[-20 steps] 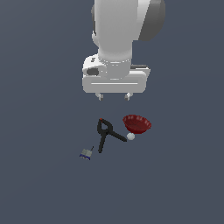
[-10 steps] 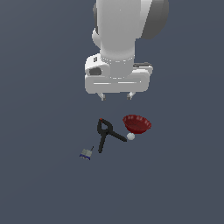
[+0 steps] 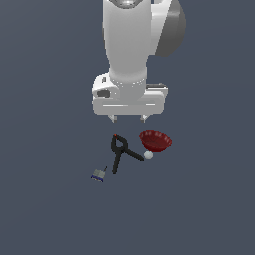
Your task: Pick up a designated object from a clutter of objects.
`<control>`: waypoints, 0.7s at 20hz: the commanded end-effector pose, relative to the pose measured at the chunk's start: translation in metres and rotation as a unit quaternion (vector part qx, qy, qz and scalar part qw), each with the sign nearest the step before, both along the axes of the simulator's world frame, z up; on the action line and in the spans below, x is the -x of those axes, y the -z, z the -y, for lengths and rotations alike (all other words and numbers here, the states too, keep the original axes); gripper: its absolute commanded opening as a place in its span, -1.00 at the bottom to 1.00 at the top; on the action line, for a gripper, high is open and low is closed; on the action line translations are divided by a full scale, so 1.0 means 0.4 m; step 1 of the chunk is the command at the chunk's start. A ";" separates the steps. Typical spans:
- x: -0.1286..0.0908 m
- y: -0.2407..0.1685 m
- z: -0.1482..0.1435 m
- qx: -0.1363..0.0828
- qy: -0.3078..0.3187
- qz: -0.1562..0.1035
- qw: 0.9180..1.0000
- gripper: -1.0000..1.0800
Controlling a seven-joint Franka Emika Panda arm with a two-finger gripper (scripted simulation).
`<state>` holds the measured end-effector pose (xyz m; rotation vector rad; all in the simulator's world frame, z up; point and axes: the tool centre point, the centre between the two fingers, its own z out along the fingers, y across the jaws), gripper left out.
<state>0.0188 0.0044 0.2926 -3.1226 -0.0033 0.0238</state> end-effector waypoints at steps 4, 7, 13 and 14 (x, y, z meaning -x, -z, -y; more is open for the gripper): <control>-0.049 0.075 0.043 -0.001 0.023 0.001 1.000 0.92; -0.082 0.132 0.076 -0.002 0.039 0.001 0.999 0.92; -0.143 0.276 0.160 0.000 0.078 0.003 0.997 0.92; -0.151 0.301 0.174 0.000 0.084 0.003 0.996 0.92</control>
